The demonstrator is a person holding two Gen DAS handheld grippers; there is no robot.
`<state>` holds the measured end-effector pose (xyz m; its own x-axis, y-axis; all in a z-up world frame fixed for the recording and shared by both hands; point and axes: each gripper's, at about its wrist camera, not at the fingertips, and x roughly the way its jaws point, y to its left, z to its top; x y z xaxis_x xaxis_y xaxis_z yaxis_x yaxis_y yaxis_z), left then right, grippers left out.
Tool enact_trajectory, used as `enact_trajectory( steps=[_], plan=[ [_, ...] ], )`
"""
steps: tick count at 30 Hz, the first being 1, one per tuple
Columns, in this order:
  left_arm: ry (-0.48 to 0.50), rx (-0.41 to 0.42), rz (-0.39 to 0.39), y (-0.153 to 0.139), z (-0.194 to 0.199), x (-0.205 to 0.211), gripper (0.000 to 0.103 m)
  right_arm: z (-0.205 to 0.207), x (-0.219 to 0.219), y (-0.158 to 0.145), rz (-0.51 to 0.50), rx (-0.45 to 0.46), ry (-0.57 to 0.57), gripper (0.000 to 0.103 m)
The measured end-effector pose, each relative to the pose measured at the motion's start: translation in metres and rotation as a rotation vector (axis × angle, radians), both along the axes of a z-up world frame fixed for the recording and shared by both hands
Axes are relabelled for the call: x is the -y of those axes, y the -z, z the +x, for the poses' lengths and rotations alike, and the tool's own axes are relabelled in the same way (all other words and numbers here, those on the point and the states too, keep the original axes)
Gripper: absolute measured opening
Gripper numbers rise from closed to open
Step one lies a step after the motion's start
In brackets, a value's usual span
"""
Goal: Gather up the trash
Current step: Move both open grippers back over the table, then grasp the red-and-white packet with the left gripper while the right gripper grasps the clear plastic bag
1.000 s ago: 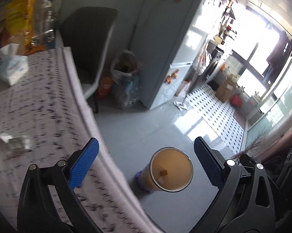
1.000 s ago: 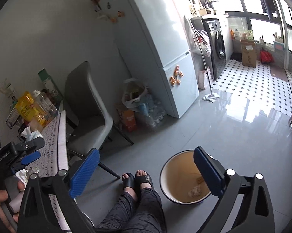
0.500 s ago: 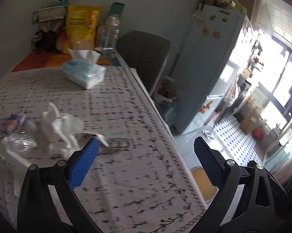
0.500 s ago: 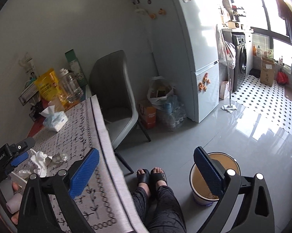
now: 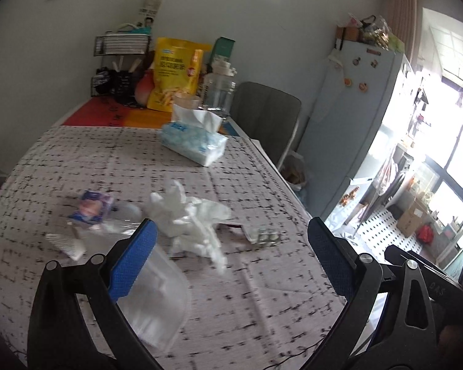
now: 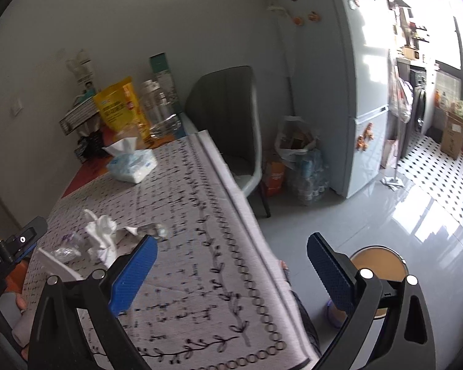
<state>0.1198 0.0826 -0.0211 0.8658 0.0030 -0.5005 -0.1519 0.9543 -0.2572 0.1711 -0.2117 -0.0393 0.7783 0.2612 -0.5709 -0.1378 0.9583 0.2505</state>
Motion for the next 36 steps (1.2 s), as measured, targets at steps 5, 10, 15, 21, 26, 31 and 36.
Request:
enact_trajectory(
  steps=[5,10,15,21,26,31,36],
  plan=[
    [-0.058,-0.009,-0.009,0.001,-0.017,-0.027,0.097,-0.005,-0.037,-0.005,0.004,0.026,-0.103,0.096],
    [-0.099,-0.012,-0.013,0.004,-0.033,-0.051,0.097,-0.011,-0.063,-0.008,-0.002,0.033,-0.178,0.095],
    [-0.141,-0.017,-0.031,0.01,-0.049,-0.077,0.097,-0.017,-0.095,-0.009,-0.015,0.035,-0.265,0.095],
    [-0.195,-0.031,-0.066,0.019,-0.067,-0.107,0.097,-0.024,-0.136,-0.004,-0.037,0.016,-0.38,0.095],
    [-0.248,-0.046,-0.073,0.028,-0.083,-0.13,0.097,-0.031,-0.169,0.004,-0.062,-0.001,-0.461,0.095],
    [-0.287,-0.058,-0.084,0.037,-0.097,-0.151,0.097,-0.037,-0.198,0.015,-0.08,-0.026,-0.526,0.095],
    [-0.315,-0.08,-0.106,0.049,-0.105,-0.171,0.097,-0.041,-0.227,0.028,-0.112,-0.052,-0.578,0.094]
  ],
)
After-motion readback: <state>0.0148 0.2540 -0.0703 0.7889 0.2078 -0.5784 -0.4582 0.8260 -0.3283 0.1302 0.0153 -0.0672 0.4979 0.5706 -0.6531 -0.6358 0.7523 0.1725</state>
